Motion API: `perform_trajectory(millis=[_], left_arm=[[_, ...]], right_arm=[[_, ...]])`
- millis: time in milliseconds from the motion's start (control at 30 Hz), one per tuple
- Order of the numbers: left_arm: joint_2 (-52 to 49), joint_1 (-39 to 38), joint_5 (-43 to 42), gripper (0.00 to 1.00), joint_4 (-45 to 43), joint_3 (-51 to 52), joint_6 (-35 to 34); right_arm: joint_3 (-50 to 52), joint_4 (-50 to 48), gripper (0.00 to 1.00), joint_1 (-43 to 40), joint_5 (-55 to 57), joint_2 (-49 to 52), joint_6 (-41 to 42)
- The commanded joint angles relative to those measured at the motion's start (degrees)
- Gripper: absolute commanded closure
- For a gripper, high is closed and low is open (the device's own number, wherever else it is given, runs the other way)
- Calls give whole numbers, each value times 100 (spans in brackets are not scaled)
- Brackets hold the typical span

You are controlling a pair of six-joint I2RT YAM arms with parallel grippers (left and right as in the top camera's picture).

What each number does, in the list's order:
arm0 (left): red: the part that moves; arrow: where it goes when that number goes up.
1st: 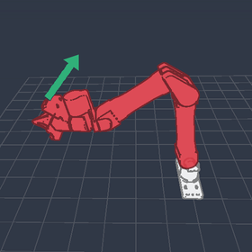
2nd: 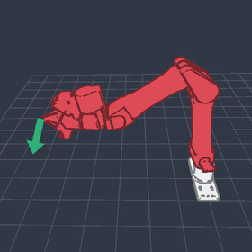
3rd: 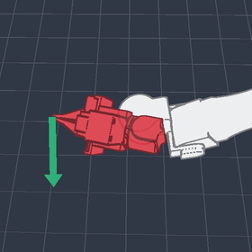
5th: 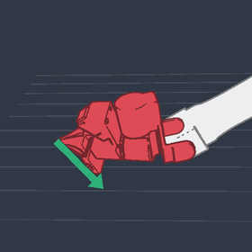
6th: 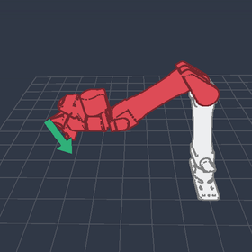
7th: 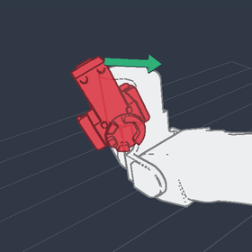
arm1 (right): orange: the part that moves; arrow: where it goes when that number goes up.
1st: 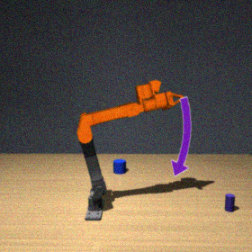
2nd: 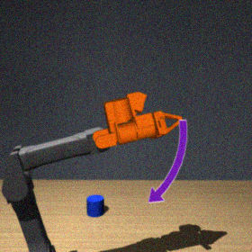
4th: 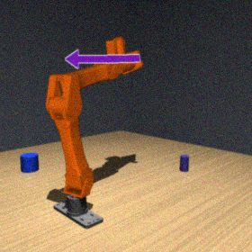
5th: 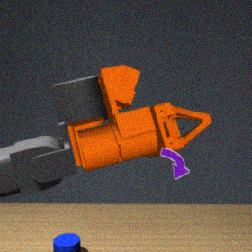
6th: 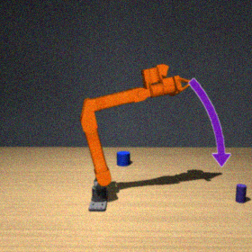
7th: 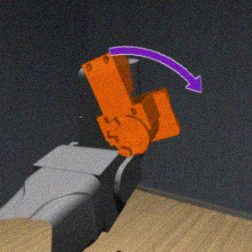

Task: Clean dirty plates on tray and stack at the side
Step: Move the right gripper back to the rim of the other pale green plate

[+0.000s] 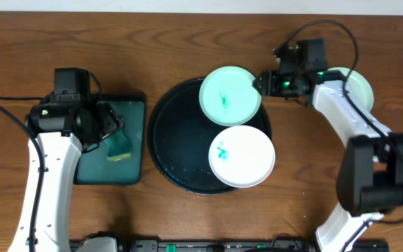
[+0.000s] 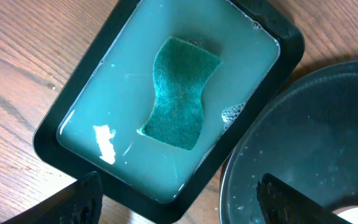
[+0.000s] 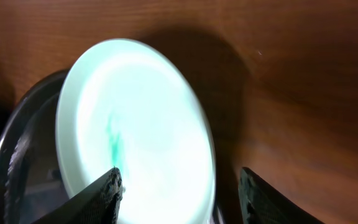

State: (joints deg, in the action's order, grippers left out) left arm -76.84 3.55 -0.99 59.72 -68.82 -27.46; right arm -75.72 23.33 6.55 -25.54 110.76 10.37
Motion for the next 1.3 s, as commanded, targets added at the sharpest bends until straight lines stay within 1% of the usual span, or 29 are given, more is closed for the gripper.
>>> perform_trajectory(millis=[0, 233, 333, 367, 467, 533, 567, 667, 733, 800, 833, 867, 1067, 1267], left_arm=[[-39, 17, 9, 20, 20, 24, -72], [-39, 17, 9, 20, 20, 24, -74], [-39, 17, 9, 20, 20, 24, -74], [-39, 17, 9, 20, 20, 24, -74], [-39, 17, 9, 20, 22, 24, -74], [-39, 17, 7, 19, 24, 24, -74], [-39, 17, 7, 20, 24, 24, -74], [-39, 17, 7, 20, 24, 24, -74], [-39, 17, 7, 20, 26, 24, -74], [-39, 17, 7, 20, 28, 24, -72], [-39, 17, 7, 20, 31, 24, -74], [-39, 17, 7, 20, 39, 24, -74], [-39, 17, 7, 20, 44, 24, -74], [-39, 17, 7, 20, 66, 24, -74]], right_arm=[[-33, -247, 42, 37, -216, 293, 212], [-33, -688, 42, 129, -208, 774, 291], [-33, -802, 46, 190, -195, 907, 291], [-33, -846, 48, 216, -197, 929, 293], [-33, -968, 60, 321, -192, 960, 289], [-33, -1036, 72, 396, -173, 960, 295], [-33, -1058, 76, 415, -173, 960, 295], [-33, -1067, 82, 444, -127, 960, 446], [-33, -1051, 85, 442, -129, 957, 529], [-33, -1027, 90, 442, -131, 957, 595], [-33, -1003, 96, 444, -131, 957, 595], [-33, -970, 99, 444, -146, 957, 612], [-33, -713, 99, 505, -354, 938, 640], [-33, -168, 99, 693, -343, 743, 654]])
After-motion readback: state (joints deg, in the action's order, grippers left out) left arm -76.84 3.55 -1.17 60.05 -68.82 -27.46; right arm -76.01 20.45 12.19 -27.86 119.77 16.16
